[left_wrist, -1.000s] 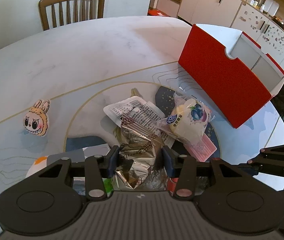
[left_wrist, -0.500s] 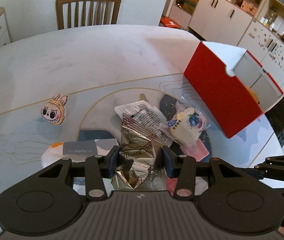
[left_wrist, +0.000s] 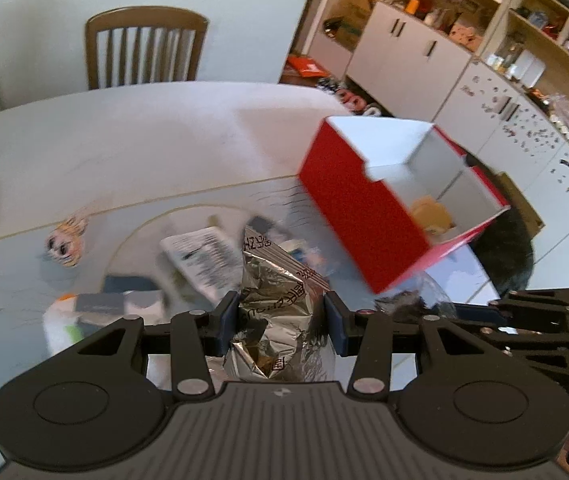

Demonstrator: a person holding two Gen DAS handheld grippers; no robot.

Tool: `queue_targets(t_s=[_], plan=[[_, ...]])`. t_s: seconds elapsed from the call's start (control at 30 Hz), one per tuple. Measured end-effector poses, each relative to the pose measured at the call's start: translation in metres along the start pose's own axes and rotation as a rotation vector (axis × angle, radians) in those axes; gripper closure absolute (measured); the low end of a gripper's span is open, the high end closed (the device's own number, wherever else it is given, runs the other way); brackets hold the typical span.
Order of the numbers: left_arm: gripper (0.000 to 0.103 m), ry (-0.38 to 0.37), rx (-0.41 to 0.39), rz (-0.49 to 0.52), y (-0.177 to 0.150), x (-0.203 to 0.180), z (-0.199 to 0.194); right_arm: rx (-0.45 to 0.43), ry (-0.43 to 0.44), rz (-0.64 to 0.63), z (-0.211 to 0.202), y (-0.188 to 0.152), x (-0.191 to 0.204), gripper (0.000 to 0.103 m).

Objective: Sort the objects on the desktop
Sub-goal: 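Carry the foil bag and clear bag over the red shoebox with both grippers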

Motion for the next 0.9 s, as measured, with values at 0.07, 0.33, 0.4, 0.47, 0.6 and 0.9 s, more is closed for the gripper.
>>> queue_targets(t_s=[0.07, 0.33, 0.4, 0.47, 0.6, 0.9], plan=[[0.059, -0.012, -0.009, 0.013, 0.004, -0.014, -0.002, -0.01, -0.003, 0.003, -0.007, 0.002, -0.006, 0.086], [0.059, -0.047, -0.028, 0.052, 0.027, -0.065, 0.003, -0.047, -0.015, 0.023, -0.036, 0.012, -0.042, 0.086], [0.059, -0.05, -0.029, 0.061, 0.033, -0.078, 0.007, -0.06, -0.021, 0.028, -0.042, 0.016, -0.054, 0.086], [0.059, -0.052, -0.031, 0.072, 0.039, -0.091, 0.012, -0.071, -0.027, 0.033, -0.049, 0.02, -0.069, 0.086], [0.059, -0.05, -0.037, 0.088, 0.056, -0.116, 0.023, -0.089, -0.042, 0.036, -0.057, 0.028, -0.096, 0.086], [0.059, -0.04, -0.017, 0.117, 0.09, -0.161, 0.059, -0.102, -0.059, 0.04, -0.063, 0.048, -0.156, 0.086]])
Point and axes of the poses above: each gripper's, at about its wrist camera, not at the fingertips, and z roughly the way its jaws point, x to its left, y to its top, the point moved 9 cm from there along z, roughly the way its jaws point, and after that the axes turned 15 degrees about x, right-handed, at the moved point
